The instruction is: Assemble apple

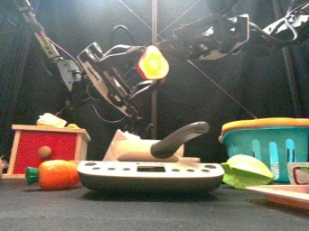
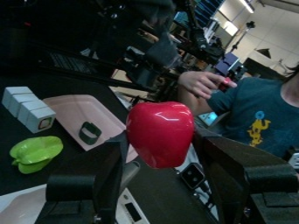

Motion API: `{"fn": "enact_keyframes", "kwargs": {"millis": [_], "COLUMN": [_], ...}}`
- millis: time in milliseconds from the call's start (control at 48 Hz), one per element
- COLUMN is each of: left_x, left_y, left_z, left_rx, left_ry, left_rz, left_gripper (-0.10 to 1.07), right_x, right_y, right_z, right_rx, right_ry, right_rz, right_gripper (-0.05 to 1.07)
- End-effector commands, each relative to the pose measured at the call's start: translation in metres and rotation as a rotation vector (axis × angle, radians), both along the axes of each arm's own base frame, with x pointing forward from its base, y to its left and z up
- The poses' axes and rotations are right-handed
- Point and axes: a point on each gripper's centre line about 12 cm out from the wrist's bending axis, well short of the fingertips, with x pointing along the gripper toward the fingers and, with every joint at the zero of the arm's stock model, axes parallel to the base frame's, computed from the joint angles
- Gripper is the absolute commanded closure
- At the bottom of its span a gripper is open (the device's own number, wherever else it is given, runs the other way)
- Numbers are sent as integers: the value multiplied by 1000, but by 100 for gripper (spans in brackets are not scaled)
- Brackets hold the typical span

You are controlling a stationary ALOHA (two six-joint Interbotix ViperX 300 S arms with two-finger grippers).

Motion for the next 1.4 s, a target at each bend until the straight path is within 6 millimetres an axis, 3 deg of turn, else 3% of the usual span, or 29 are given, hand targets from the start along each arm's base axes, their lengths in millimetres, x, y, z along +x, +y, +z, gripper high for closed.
{"fn": "enact_keyframes", "kwargs": {"millis": [0, 250, 479, 667, 917, 1146, 1375], "left_x": [0, 1, -1, -7, -14, -7, 6], "left_y": [2, 12, -7, -27, -35, -33, -48], "left_z": [12, 13, 7, 8, 6, 4, 9], "left_rx": [17, 74, 236, 318, 284, 336, 414], "left_ry": [-23, 97, 328, 487, 642, 744, 811], "left_rz": [27, 221, 394, 496, 594, 662, 689], "left_gripper": [26, 26, 26, 25, 25, 25, 25], "right_x": [-8, -16, -23, -22, -18, -17, -15], "right_y": [-2, -13, -18, -12, -8, -6, -6], "right_z": [13, 1, -16, -17, -21, -24, -29], "right_rx": [56, 277, 439, 459, 467, 465, 461], "right_ry": [-43, -20, 17, 44, 79, 89, 106], "right_rz": [-36, -166, -264, -275, -280, -277, -281], "right_gripper": [0, 0, 0, 0, 0, 0, 0]}}
